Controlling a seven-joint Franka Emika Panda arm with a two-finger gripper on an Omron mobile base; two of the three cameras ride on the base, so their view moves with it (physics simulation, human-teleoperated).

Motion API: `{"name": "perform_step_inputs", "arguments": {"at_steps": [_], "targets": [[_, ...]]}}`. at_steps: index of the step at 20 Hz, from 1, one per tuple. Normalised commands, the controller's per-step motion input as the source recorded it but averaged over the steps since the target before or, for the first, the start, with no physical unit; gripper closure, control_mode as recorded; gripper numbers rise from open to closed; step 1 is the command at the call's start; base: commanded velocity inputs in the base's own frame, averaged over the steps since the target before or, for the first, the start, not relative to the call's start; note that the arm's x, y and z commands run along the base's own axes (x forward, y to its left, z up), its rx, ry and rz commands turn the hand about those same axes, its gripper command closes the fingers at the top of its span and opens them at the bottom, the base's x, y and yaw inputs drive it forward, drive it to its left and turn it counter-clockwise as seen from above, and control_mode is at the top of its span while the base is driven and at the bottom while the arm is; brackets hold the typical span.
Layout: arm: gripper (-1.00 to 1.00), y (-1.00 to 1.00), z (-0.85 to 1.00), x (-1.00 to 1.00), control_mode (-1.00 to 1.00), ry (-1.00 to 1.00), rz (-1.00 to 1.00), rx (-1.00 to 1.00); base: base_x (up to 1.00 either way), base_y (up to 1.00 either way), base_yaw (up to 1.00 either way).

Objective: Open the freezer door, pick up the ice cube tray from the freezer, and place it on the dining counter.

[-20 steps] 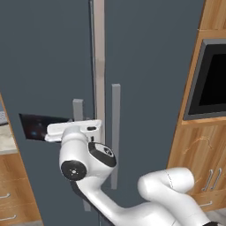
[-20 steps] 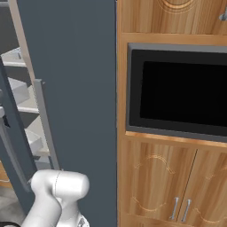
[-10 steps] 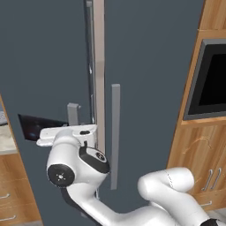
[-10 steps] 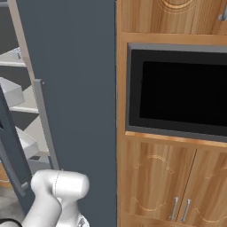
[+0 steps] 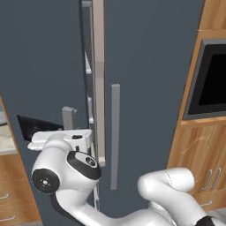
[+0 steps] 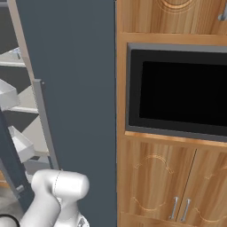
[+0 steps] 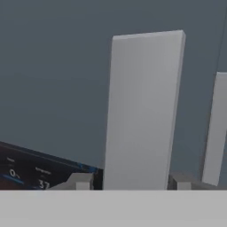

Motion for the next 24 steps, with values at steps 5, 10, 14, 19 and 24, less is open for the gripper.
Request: {"name": "perform_step_inputs", "arguments": {"at_steps": [5,10,14,19,24], "targets": [[1.00,0.38,-0.03,-0.36,-1.00,0.07,0.00,0.00,0.00,0.00,0.00],[1.00,0.39,-0.02,-0.35,-1.00,0.06,0.00,0.00,0.00,0.00,0.00],[1.00,0.40,-0.02,-0.34,-1.00,0.06,0.00,0.00,0.00,0.00,0.00],[1.00,0.33,0.00,-0.20,-1.00,0.04,0.00,0.00,0.00,0.00,0.00],[1.00,0.16,0.00,-0.10,-1.00,0.00,0.00,0.00,0.00,0.00,0.00]]}}
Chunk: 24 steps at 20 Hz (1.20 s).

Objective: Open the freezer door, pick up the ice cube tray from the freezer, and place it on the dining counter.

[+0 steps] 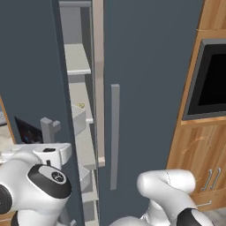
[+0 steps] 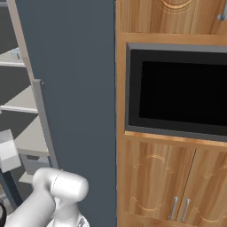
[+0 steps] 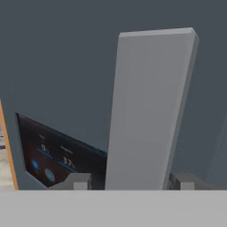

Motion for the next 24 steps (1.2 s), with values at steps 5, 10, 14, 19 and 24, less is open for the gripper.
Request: {"name": "perform_step_inputs", "arguments": {"at_steps": [5,10,14,19,24], "targets": [[1.00,0.09,0.00,-0.03,-1.00,0.00,0.00,0.00,0.00,0.00,0.00],[1.00,0.00,0.00,0.00,-1.00,0.00,0.00,0.00,0.00,0.00,0.00],[1.00,0.00,0.00,0.00,-1.00,0.00,0.00,0.00,0.00,0.00,0.00],[-1.00,0.00,0.00,0.00,-1.00,0.00,0.00,0.00,0.00,0.00,0.00],[-1.00,0.00,0.00,0.00,-1.00,0.00,0.00,0.00,0.00,0.00,0.00]]}}
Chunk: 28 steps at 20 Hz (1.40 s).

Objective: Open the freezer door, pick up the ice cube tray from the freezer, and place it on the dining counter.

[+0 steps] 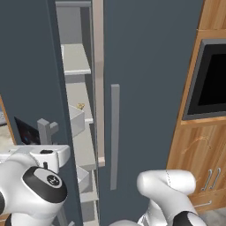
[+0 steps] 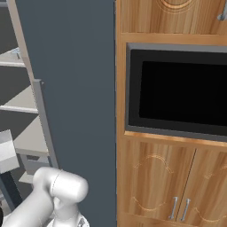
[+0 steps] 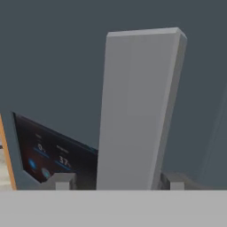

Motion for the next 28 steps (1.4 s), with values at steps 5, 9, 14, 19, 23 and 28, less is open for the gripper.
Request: {"name": "perform_step_inputs", "arguments": {"at_steps": [5,9,14,19,23,28], "targets": [[-1.00,0.00,0.00,0.00,-1.00,0.00,0.00,0.00,0.00,0.00,0.00],[-1.00,0.00,0.00,0.00,-1.00,0.00,0.00,0.00,0.00,0.00,0.00],[-1.00,0.00,0.00,-0.13,-1.00,0.01,0.00,0.00,0.00,0.00,0.00],[-1.00,-0.05,0.00,-0.32,-1.00,0.00,0.00,0.00,0.00,0.00,0.00],[-1.00,-0.32,0.03,-0.13,-1.00,0.00,0.01,0.00,0.00,0.00,0.00],[-1.00,-0.63,0.00,-0.02,-1.00,0.00,0.07,0.00,0.00,0.00,0.00]]}}
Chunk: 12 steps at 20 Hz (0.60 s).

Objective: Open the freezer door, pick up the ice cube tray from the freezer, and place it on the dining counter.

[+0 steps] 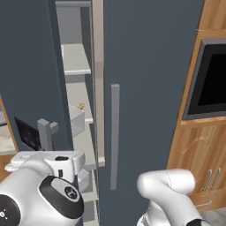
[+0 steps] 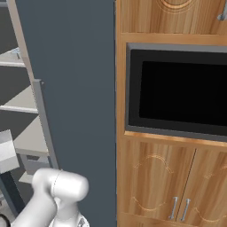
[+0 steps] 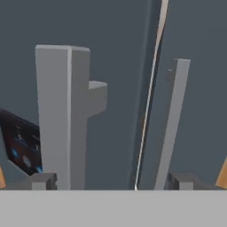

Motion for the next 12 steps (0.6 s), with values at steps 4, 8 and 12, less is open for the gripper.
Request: {"name": "perform_step_inputs", "arguments": {"at_steps": [4,8,12], "targets": [[-1.00,-0.62,0.03,-0.04,-1.00,0.03,0.12,0.00,0.00,0.00,0.00],[-1.00,-0.55,0.00,-0.13,-1.00,0.00,0.16,0.00,0.00,0.00,0.00],[-1.00,-0.33,0.00,-0.14,-1.00,0.00,0.14,0.00,0.00,0.00,0.00]]}}
